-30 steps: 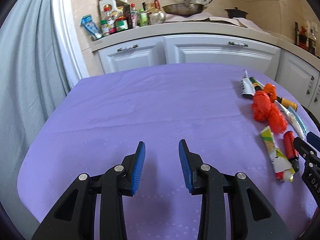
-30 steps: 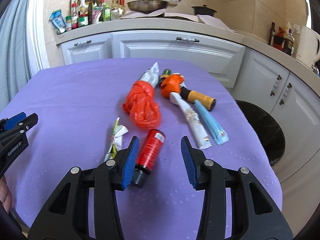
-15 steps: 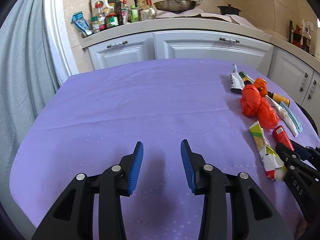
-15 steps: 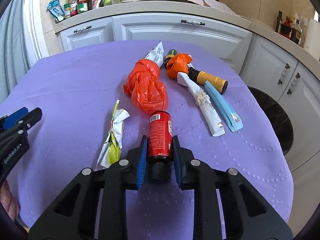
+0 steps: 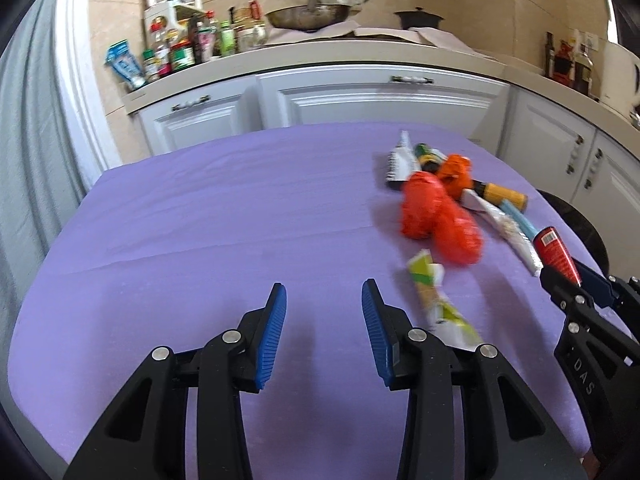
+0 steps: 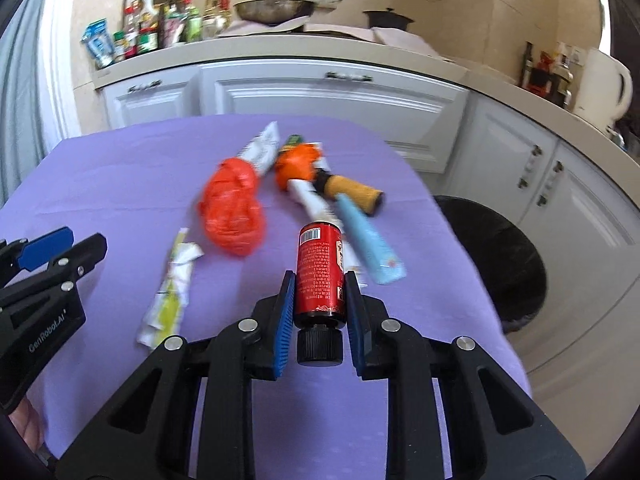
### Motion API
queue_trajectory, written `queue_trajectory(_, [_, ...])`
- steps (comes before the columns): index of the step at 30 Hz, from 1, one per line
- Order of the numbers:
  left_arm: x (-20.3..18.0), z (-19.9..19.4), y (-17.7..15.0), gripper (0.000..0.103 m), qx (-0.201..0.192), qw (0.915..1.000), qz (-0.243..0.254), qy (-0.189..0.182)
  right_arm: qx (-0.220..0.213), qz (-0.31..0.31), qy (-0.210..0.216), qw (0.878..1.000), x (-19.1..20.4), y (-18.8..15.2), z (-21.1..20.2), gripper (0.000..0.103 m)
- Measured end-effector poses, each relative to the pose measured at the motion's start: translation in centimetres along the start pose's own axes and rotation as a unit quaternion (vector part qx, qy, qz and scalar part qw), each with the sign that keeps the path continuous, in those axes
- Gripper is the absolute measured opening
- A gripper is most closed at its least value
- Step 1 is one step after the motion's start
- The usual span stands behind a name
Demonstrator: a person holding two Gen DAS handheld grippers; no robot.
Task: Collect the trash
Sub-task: 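Grasp the yellow-green wrapper with the left gripper while the right gripper holds the red can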
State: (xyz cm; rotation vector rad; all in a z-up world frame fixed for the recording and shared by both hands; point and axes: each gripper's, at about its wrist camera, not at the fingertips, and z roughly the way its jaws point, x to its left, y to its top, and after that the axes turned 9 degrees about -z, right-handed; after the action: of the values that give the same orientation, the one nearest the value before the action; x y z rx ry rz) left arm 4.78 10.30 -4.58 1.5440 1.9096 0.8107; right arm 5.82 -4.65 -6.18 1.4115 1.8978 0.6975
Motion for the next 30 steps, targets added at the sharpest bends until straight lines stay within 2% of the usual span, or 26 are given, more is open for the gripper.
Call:
queue_trajectory(6, [-2.9, 0.3, -0.5, 0.046, 0.013, 0.9996, 0.015, -0.017, 0.002, 0.037, -0.020, 0.999, -4.0, -1.5, -0.1, 0.023])
queue_trajectory(13, [-5.5, 2.4, -1.2, 0.048, 0.031, 0.9986, 0.041, -0.010, 0.001, 0.066, -0.024, 0.998, -6.9, -2.9, 0.0, 0.023])
queue_trajectory(15, [-5.8, 2.4, -1.3, 0.042, 0.031, 0.9984, 0.046, -0.011, 0.001, 0.071, -0.023, 0.997, -7.3, -3.1, 0.1, 0.023])
queue_trajectory(17, [-6.1, 2.4, -1.5, 0.023, 0.030, 0.9978, 0.058, -0.012, 0.002, 0.074, -0.021, 0.997, -7.5, -3.3, 0.2, 0.023])
queue_trajectory(18, [-6.2, 2.4, -1.8, 0.020, 0.030, 0.9975, 0.064, -0.011, 0.002, 0.075, -0.020, 0.997, -7.6, -3.3, 0.2, 0.023])
queue_trajectory(23, [-6.3, 2.0, -2.2, 0.020, 0.016, 0.9969, 0.077, -0.013, 0.003, 0.076, -0.016, 0.997, -7.5, -3.5, 0.5, 0.023])
queue_trajectory(25, [-6.2, 1.7, -2.2, 0.012, 0.009, 0.9969, 0.076, -0.014, 0.003, 0.077, -0.015, 0.997, -7.5, -3.5, 0.5, 0.023])
queue_trajectory(30, [-5.8, 1.0, -2.2, 0.011, -0.003, 0.9970, 0.075, -0.020, -0.001, 0.076, -0.016, 0.997, -7.5, -3.3, 0.3, 0.023])
